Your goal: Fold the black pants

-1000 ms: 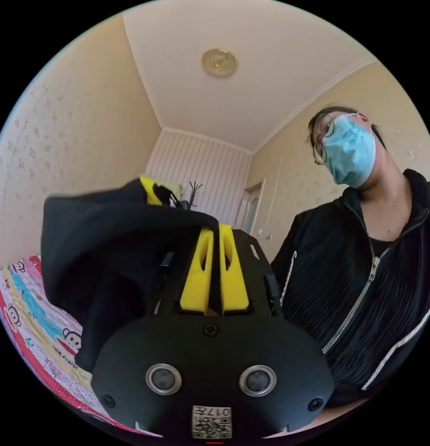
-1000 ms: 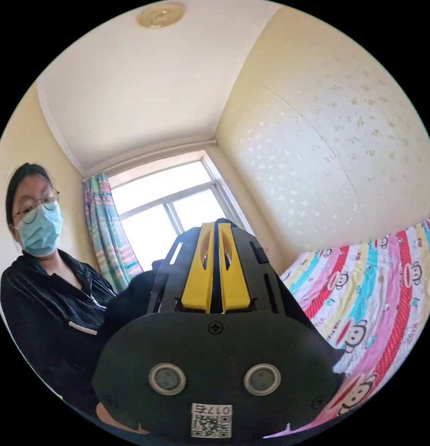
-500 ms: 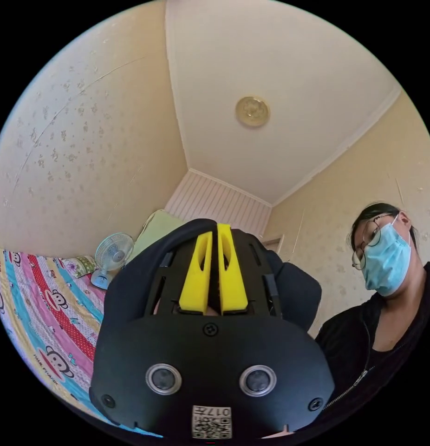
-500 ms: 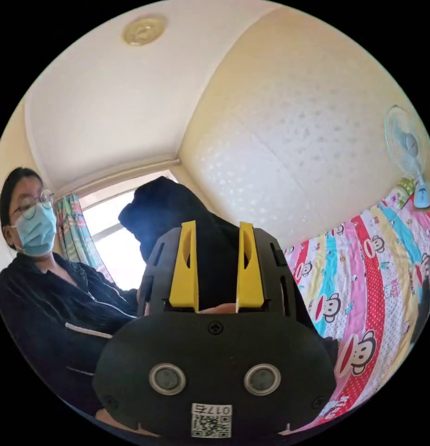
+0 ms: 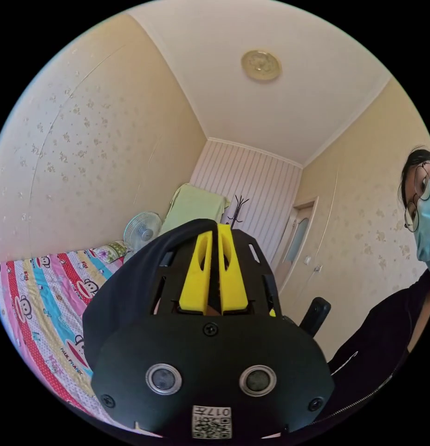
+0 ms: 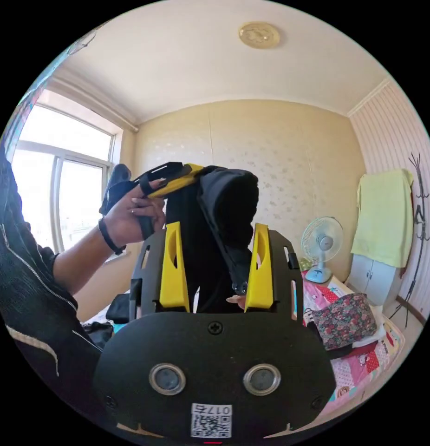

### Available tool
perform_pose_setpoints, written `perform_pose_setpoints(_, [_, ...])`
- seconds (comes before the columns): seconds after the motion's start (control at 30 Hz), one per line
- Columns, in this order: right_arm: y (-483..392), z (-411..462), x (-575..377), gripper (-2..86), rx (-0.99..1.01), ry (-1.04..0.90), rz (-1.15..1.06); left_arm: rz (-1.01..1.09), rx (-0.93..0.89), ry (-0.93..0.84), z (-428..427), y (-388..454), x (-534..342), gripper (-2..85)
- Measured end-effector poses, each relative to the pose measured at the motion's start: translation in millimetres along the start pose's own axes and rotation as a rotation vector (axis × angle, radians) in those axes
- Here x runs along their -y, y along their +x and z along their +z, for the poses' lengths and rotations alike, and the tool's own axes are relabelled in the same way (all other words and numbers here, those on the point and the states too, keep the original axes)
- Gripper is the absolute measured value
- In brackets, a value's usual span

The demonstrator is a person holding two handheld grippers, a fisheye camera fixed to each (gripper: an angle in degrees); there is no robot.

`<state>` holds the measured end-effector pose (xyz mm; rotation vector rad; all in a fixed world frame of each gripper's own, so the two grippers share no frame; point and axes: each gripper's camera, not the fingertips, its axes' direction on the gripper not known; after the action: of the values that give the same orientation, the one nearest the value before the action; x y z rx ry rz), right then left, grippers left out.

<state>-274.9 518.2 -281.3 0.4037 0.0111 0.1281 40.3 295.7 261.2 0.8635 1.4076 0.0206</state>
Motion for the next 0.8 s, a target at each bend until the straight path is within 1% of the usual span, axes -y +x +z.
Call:
perform_pose_setpoints(0.07, [28,10,2,20.8,0.111,-0.012,0.126,-0.025,-0.022,-0.012,-12,-7,-1,-0.4])
perform_pose_setpoints(0.1, [34,13,2,21.2,0.133,-0.014,0.152,-0.033,-0.030,-0.016,-19,-11,-2,-0.3])
perform_pose_setpoints(0.13, [43,21,3,21.0,0.196,-0.022,0.173,-0.037,-0.032,-0.016,-23,-13,-3,-0.3])
perform_pose_setpoints(0.17, [47,29,4,19.8,0.319,-0.043,0.150,-0.048,-0.031,-0.023,-29,-16,-5,-0.2])
perform_pose_setpoints(0.2, [47,35,6,16.8,0.400,-0.059,0.124,-0.063,-0.028,-0.035,-35,-19,-6,0.0])
perform_pose_setpoints(0.23, [47,46,8,10.7,0.516,-0.107,0.111,-0.068,-0.025,-0.041,-38,-20,-7,0.1])
perform_pose_setpoints(0.27, [49,55,8,9.2,0.549,-0.142,0.139,-0.073,-0.025,-0.050,-45,-23,-9,0.4])
perform_pose_setpoints(0.33, [49,57,8,7.9,0.532,-0.118,0.158,-0.077,-0.032,-0.072,-61,-30,-14,1.4])
perform_pose_setpoints(0.4, [46,54,13,7.4,0.483,-0.091,0.134,-0.082,-0.077,-0.148,-83,-40,-27,3.9])
perform_pose_setpoints(0.47, [35,62,28,7.0,0.446,-0.170,0.064,-0.131,-0.133,-0.222,-99,-47,-43,5.8])
perform_pose_setpoints(0.53, [26,71,39,6.7,0.437,-0.201,0.048,-0.124,-0.189,-0.202,-123,-41,-58,6.7])
perform_pose_setpoints(0.6, [19,78,50,6.7,0.450,-0.210,0.032,-0.114,-0.295,-0.107,-168,-18,-66,7.3])
perform_pose_setpoints(0.63, [10,81,57,6.6,0.458,-0.226,-0.007,-0.092,-0.310,-0.079,-179,-10,-65,7.7])
perform_pose_setpoints(0.67, [-2,82,65,6.6,0.451,-0.238,-0.070,-0.046,-0.280,-0.035,-200,7,-62,8.4])
perform_pose_setpoints(0.73, [-22,83,78,6.6,0.448,-0.250,-0.166,0.039,-0.141,-0.033,-220,34,-49,11.8])
perform_pose_setpoints(0.8, [-40,86,93,6.6,0.464,-0.272,-0.242,0.272,0.076,-0.137,-216,78,-31,14.8])
